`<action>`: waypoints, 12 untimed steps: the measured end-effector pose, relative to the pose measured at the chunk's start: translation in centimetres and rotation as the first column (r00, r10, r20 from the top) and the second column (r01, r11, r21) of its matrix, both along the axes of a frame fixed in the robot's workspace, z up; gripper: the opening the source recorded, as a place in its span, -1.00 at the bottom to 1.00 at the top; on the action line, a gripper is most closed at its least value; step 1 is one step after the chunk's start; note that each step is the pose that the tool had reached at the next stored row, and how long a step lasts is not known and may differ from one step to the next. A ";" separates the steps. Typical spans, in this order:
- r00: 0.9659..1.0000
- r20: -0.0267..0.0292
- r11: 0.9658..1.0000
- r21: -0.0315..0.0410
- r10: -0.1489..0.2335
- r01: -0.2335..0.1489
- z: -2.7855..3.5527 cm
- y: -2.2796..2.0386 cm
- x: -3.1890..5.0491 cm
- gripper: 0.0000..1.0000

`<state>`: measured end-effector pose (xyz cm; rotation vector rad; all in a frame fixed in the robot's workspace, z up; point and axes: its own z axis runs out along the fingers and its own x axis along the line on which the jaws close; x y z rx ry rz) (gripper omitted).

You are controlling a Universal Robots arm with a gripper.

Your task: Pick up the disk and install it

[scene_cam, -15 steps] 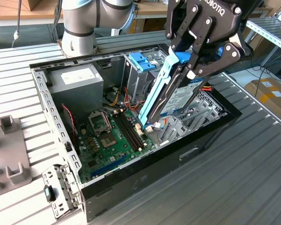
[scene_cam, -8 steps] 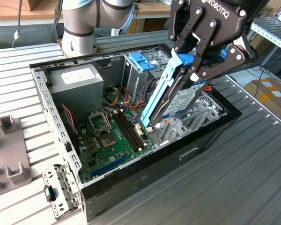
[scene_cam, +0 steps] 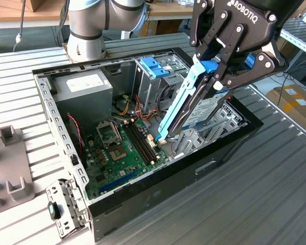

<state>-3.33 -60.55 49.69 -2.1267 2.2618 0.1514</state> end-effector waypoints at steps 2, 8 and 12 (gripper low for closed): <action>1.000 0.000 1.000 0.000 0.000 0.000 -0.02 -0.03 0.16 -0.26; 1.000 0.000 1.000 0.000 0.000 0.000 -0.08 -0.11 0.60 -0.26; 1.000 0.000 1.000 0.000 0.000 0.000 -0.15 -0.18 1.02 -0.26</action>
